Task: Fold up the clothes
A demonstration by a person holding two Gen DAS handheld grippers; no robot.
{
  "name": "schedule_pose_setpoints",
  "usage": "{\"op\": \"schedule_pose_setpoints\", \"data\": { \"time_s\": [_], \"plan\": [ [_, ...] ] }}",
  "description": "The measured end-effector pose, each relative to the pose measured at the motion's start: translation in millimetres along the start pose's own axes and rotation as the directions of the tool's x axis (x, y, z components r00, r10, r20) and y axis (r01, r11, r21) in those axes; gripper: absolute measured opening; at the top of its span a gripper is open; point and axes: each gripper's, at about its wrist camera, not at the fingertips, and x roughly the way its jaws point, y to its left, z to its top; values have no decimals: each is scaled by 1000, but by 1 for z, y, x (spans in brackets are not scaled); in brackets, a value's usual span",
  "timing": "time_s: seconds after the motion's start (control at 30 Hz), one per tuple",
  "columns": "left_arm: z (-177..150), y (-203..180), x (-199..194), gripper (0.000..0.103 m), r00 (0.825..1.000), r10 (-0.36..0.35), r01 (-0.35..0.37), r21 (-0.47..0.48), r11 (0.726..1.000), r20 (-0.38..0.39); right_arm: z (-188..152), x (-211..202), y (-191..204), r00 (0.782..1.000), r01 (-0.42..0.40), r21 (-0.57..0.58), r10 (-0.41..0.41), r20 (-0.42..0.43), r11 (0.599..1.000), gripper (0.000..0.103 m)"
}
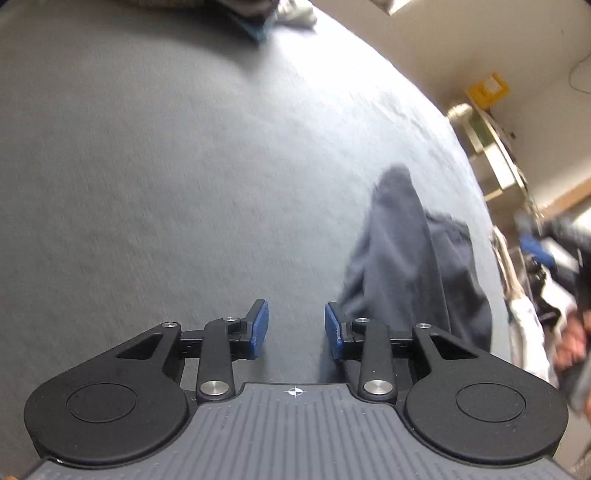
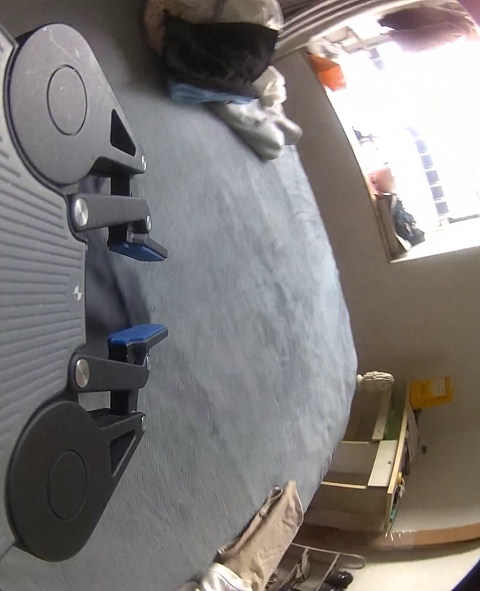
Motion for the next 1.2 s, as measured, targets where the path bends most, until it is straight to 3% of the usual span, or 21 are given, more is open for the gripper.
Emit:
{"op": "schedule_pose_setpoints", "data": {
  "time_s": [0.13,0.23,0.4,0.5,0.53,0.57,0.6,0.63,0.73,0.9,1.03,1.13,1.2],
  "plan": [
    [25,-36,31,33,999,-37,35,64,997,38,-7,8,-23,998,-38,-112,32,-60,993,33],
    [30,-60,39,33,995,-101,101,151,983,-3,-10,35,-26,989,-93,-123,78,-122,988,35],
    [19,-80,73,34,995,-48,64,191,979,-90,1,76,-63,966,-174,38,178,-185,984,56],
    [11,-80,78,34,995,-3,23,197,980,-103,0,109,-94,924,-209,212,264,-278,955,59],
    [9,-80,80,34,994,12,9,199,980,-106,-1,120,-104,902,-222,275,304,-307,936,53],
    [8,-81,82,34,994,27,-5,201,980,-107,-3,124,-110,885,-254,318,353,-305,913,26],
    [8,-82,84,34,993,42,-19,204,979,-108,-3,121,-113,880,-294,331,389,-273,897,12],
    [8,-81,84,34,993,51,-28,206,978,-107,-2,118,-115,874,-332,339,422,-239,880,6],
    [7,-80,82,34,992,72,-48,214,976,-105,-2,108,-116,889,-376,311,434,-144,873,1],
    [7,-82,79,34,991,82,-56,226,972,-108,-18,124,-141,922,-300,417,373,-105,858,1],
    [9,-83,71,34,992,89,-67,233,970,-85,-23,127,-151,900,-341,483,428,-80,806,4],
    [11,-84,60,34,994,96,-82,236,968,-45,-14,112,-152,916,-334,476,400,-41,813,14],
    [14,-87,50,34,995,97,-93,246,965,-2,-9,97,-153,921,-339,455,388,-16,823,15]
  ]
}}
